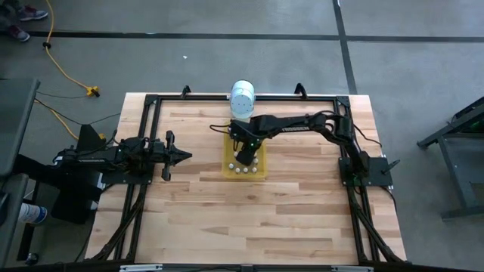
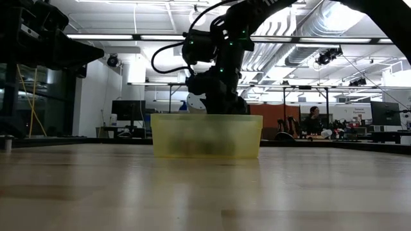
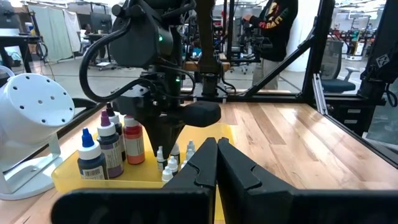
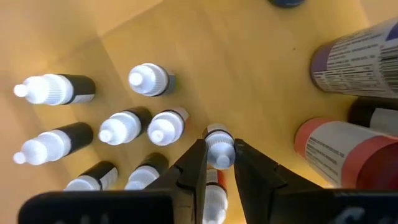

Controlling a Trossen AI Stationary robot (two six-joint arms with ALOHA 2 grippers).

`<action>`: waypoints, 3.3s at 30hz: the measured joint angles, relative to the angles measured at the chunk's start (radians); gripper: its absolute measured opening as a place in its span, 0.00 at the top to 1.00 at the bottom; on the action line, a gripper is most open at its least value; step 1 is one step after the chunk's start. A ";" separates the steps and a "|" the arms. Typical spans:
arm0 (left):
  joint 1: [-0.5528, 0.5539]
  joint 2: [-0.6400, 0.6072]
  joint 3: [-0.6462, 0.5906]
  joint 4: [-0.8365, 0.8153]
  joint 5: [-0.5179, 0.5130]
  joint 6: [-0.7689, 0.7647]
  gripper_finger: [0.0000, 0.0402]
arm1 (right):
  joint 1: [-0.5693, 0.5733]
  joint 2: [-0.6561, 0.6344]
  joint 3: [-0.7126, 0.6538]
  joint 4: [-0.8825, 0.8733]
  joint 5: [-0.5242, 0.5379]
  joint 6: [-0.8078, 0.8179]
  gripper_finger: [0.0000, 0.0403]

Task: Pick & Place food coloring
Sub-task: Put the small purple coloring bottle in the yellow transparent bin, then return to Home Position

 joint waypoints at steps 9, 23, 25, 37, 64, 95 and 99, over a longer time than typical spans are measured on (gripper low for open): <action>0.000 0.000 0.000 0.000 0.000 0.000 1.00 | 0.001 0.000 0.000 0.001 -0.003 0.002 0.78; 0.000 0.000 0.000 0.000 0.000 0.000 1.00 | 0.014 -0.018 -0.001 -0.009 -0.009 0.011 0.56; 0.000 0.000 0.000 0.000 0.000 0.000 1.00 | 0.015 -0.029 -0.001 -0.010 -0.008 0.012 0.55; 0.000 0.000 0.000 0.000 0.000 0.000 1.00 | 0.044 -0.151 -0.001 -0.069 0.001 0.002 0.55; 0.000 0.000 0.000 0.000 0.000 0.000 1.00 | 0.227 -0.563 -0.284 0.043 -0.056 -0.118 0.94; 0.000 0.000 0.000 0.000 0.000 0.000 1.00 | 0.237 -1.771 -1.511 0.956 -0.101 -0.061 1.00; 0.000 0.000 0.000 0.000 0.000 0.000 1.00 | 0.237 -1.892 -1.544 0.954 -0.101 -0.064 1.00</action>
